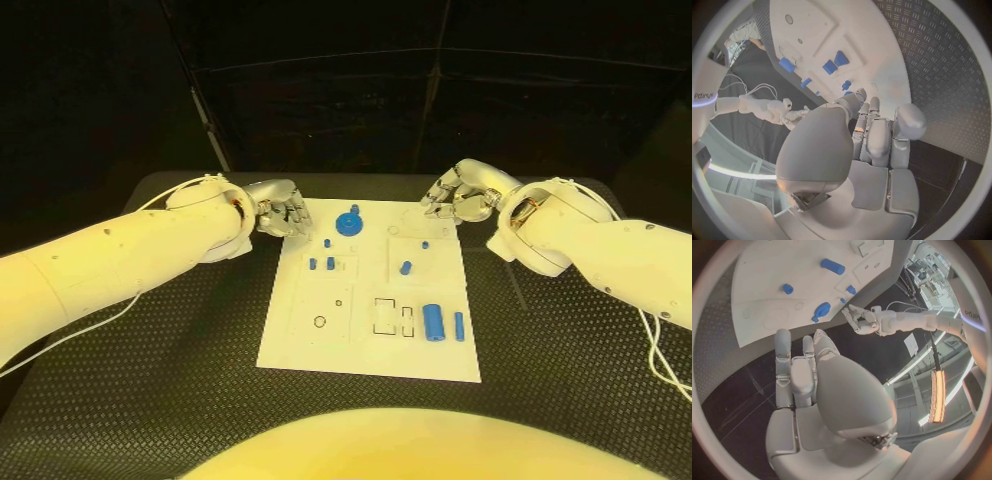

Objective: Assemble the parts on the task board

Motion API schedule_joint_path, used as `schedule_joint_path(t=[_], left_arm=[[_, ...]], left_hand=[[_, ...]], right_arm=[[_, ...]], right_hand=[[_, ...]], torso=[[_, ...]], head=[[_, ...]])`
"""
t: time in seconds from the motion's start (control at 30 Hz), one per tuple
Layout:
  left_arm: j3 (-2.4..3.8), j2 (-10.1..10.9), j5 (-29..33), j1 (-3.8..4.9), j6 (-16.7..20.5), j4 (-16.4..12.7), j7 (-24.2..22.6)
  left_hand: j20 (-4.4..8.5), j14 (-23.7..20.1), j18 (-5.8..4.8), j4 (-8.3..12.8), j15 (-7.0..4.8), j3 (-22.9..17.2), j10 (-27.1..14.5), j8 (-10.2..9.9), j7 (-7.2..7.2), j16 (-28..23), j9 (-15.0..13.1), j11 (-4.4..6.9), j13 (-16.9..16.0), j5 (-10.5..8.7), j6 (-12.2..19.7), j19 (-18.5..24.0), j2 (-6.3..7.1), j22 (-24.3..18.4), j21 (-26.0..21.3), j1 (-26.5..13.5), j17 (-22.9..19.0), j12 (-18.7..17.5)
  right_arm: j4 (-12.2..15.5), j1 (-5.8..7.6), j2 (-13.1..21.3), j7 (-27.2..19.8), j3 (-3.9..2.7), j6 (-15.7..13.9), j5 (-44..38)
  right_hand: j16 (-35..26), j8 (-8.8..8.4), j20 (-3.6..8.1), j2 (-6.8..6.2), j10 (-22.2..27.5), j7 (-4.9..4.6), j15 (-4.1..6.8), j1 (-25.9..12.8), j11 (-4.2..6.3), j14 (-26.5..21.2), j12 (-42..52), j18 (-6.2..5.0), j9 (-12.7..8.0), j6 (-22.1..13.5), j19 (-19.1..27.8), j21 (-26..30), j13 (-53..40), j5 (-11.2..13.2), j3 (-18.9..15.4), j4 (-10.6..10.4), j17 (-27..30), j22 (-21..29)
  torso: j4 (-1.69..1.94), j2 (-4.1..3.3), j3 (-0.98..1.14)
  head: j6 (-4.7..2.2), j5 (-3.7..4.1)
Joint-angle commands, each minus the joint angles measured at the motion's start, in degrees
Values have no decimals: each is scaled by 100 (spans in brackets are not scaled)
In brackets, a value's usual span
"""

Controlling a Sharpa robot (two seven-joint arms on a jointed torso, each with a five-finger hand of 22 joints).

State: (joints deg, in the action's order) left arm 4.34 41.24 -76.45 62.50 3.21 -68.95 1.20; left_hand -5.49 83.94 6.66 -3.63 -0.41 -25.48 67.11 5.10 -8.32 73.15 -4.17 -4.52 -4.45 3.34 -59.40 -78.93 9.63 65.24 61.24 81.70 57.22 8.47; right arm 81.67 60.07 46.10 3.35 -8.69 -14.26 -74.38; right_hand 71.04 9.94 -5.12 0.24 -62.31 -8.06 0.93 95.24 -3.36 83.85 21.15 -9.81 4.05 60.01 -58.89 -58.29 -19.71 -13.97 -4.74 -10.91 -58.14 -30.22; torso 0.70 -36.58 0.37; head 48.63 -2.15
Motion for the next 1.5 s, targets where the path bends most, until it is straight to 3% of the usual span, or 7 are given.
schedule_joint_path(t=[0.03,0.17,0.3,0.43,0.83,1.07,1.5], left_arm=[[19,180,2224,9,702,-132,-447],[26,382,3724,-14,970,-342,-878],[29,568,4887,-68,1089,-618,-1256],[30,688,5429,-117,1118,-840,-1436],[31,807,5846,-187,1027,-1120,-1716],[31,824,5876,-191,1015,-1158,-1752],[32,842,6041,-193,1029,-1185,-1793]], left_hand=[[-7,-218,108,-12,14,-39,16,67,-24,-357,-11,-12,-10,-22,-130,295,3,-467,-597,-114,-558,39],[-38,-691,302,21,43,-52,-16,102,-57,-1087,1,-38,-15,-16,-189,862,-13,-1304,-1692,-122,-1639,82],[-37,-870,382,55,36,-53,50,113,-53,-1376,9,-21,-41,-18,-204,1086,-33,-1660,-2163,-110,-2051,168],[-37,-928,386,68,36,-50,59,121,-53,-1467,11,-19,-49,-21,-215,1120,-43,-1705,-2232,-108,-2172,195],[-44,-1060,382,108,51,-45,3,106,-77,-1647,24,-39,-54,-21,-176,1172,-61,-1760,-2329,-91,-2422,227],[-45,-1068,381,112,52,-46,-1,105,-80,-1657,24,-41,-54,-20,-174,1174,-65,-1763,-2335,-88,-2436,230],[-47,-1084,381,127,55,-49,-11,104,-89,-1675,25,-45,-56,-20,-166,1182,-71,-1773,-2351,-76,-2462,240]], right_arm=[[110,-59,37,375,19,307,-1573],[160,-152,47,515,49,324,-2092],[166,-245,26,630,62,321,-2454],[143,-291,-16,683,67,345,-2595],[20,-333,-168,666,86,461,-2678],[-67,-336,-223,652,133,633,-2681],[-132,-347,-345,597,169,787,-2682]], right_hand=[[50,-14,-7,-86,-106,6,1,-42,-17,67,-277,-51,-18,52,-68,-68,240,40,55,-37,-58,-85],[57,-88,-29,-172,-91,-28,-33,-99,-67,80,-548,-42,-32,-2,-91,-79,453,61,59,-93,-76,-111],[58,-170,-74,-270,6,-87,-88,-161,-145,83,-824,-40,-35,-94,-95,-68,670,87,53,-147,-82,-100],[60,-212,-112,-318,58,-125,-127,-186,-196,83,-997,-41,-31,-141,-106,-66,825,95,68,-165,-88,-102],[188,-225,-134,-271,-33,-126,-137,-84,-207,127,-1176,-11,-21,-114,-251,-211,1054,78,237,-129,-269,-337],[278,-207,-106,-186,-249,-91,-105,63,-166,149,-1250,11,-15,-1,-332,-335,1203,236,512,-86,-390,-507],[386,-206,-68,-234,-526,-50,-66,73,-112,176,-1341,42,-17,157,-413,-498,1348,283,842,-60,-527,-725]], torso=[[10,-3,4],[-2,2,2],[2,-1,3],[4,-3,1],[1,-12,0],[4,-16,3],[-2,-9,4]], head=[[-38,121],[-52,166],[-72,202],[-79,223],[-93,232],[-70,244],[-31,239]])
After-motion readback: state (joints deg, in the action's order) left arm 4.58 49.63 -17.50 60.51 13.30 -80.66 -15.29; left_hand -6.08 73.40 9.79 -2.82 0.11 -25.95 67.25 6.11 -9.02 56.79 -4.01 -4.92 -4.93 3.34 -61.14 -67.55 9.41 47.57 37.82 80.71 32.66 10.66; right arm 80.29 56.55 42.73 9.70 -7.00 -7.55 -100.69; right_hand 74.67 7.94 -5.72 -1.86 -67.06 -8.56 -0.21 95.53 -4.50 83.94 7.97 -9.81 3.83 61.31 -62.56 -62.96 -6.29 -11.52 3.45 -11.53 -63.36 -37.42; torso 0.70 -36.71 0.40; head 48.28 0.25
